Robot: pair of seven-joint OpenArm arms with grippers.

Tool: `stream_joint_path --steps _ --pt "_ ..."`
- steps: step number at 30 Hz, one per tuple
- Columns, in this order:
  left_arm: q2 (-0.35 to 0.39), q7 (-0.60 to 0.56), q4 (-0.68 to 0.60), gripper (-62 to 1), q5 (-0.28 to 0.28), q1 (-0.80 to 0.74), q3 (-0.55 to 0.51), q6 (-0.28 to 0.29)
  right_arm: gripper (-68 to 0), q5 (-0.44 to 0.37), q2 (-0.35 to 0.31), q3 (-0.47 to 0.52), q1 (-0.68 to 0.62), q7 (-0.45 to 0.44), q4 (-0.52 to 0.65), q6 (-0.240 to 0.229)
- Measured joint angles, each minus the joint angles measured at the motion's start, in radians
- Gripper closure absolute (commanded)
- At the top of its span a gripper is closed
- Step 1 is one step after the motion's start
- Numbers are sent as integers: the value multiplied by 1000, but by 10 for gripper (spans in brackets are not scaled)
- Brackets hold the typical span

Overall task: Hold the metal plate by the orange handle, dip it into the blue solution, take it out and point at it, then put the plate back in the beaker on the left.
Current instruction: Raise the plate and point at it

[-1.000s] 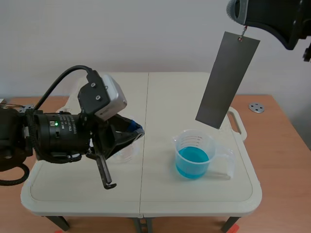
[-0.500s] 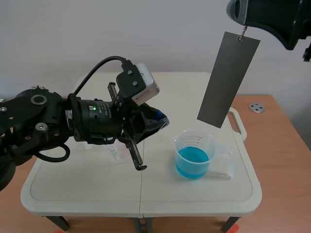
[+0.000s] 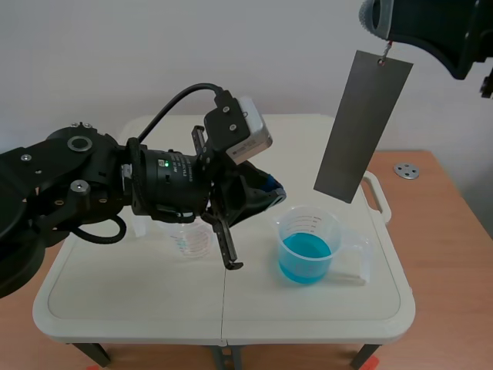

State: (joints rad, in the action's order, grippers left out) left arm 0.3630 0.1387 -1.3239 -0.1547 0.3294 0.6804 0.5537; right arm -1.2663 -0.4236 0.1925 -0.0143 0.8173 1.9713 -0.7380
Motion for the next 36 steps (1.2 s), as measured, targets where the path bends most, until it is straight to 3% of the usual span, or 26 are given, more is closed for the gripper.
stream_joint_path --steps 18,25,30,34,36 --pt "0 0 0 -49 1 0 0 -8 -11 0 0 0 0 0 0 0" --pt "39 -31 -6 -49 8 -21 -4 -241 -11 0 0 0 0 0 0 0" --pt "148 -104 -50 -49 13 -132 -64 -310 -11 0 0 0 0 -1 0 0" --pt "231 -135 -106 -49 16 -257 -140 -396 -11 0 0 0 0 -1 0 0" --pt "268 -145 -138 -49 16 -324 -187 -409 -11 0 0 0 0 -1 0 0"
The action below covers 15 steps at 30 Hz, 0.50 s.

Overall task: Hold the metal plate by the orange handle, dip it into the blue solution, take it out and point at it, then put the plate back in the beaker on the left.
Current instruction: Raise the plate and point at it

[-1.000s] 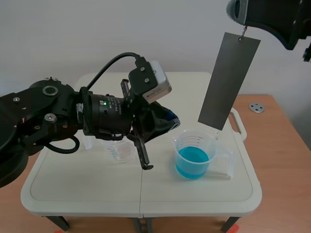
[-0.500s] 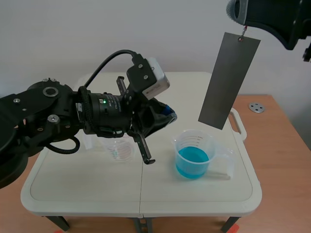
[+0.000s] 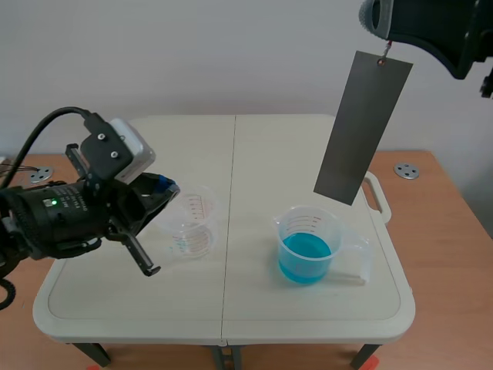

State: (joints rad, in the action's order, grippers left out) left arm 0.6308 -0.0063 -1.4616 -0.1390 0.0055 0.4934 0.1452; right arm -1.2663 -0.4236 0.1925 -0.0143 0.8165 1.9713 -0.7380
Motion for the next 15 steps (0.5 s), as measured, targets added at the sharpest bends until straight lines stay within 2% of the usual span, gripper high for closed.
stream_joint_path --steps 5,7,15 --pt "74 -36 -64 -49 0 -184 -142 -4 -11 0 0 0 0 0 0 0" --pt "92 -41 -85 -49 0 -268 -208 -22 -11 0 0 0 0 0 0 0" --pt "104 -40 -118 -49 0 -632 -443 -23 -11 0 0 0 0 -27 0 0"
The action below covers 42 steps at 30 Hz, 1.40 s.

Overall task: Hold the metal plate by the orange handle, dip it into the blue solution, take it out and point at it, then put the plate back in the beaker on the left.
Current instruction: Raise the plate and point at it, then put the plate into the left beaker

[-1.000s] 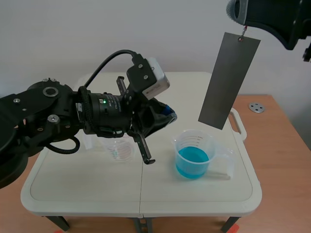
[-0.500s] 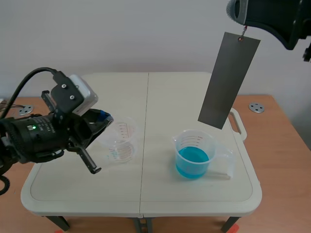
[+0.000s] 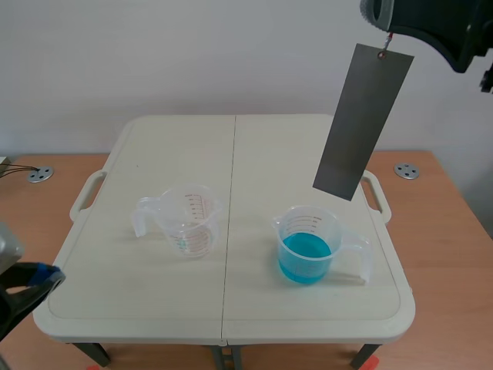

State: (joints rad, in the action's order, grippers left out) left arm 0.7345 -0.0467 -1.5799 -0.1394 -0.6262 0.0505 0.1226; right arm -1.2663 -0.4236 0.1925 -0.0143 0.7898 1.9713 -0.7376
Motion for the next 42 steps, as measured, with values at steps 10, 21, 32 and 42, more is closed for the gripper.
stream_joint_path --steps 10,21,32,42 --pt "0 -1 1 -49 0 -310 -29 0 -11 20 28 -13 73 -5 0 0" --pt "-14 -1 32 -49 0 -446 -25 -3 -11 139 92 -100 185 -15 -11 0" --pt "-48 0 101 -49 0 -442 -24 -3 -11 292 208 -224 292 -34 -108 0" --pt "-48 -4 101 -49 0 -429 -24 -3 -11 418 318 -322 399 -63 -260 0"
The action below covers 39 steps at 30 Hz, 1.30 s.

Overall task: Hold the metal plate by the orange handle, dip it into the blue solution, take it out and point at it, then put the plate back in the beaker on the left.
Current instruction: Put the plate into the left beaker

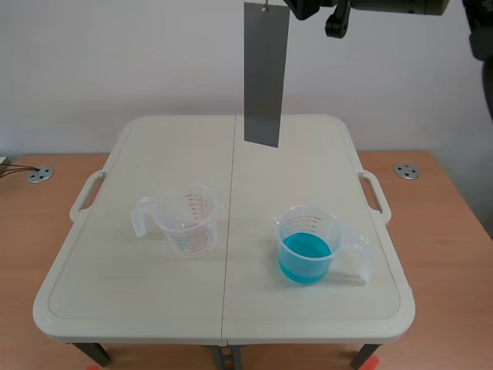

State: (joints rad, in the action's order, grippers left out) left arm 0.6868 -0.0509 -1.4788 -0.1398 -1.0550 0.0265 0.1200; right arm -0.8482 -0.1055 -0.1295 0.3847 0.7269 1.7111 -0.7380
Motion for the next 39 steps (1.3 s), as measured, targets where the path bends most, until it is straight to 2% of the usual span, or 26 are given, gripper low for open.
stream_joint_path --steps 14,22,39 --pt "0 -3 0 -49 0 0 0 0 -11 179 130 -111 127 -115 -277 1" --pt "0 -3 0 -49 0 0 0 3 -11 252 185 -166 152 -170 -404 0" --pt "0 -3 0 -49 0 0 0 3 -11 261 194 -259 146 -196 -429 0"
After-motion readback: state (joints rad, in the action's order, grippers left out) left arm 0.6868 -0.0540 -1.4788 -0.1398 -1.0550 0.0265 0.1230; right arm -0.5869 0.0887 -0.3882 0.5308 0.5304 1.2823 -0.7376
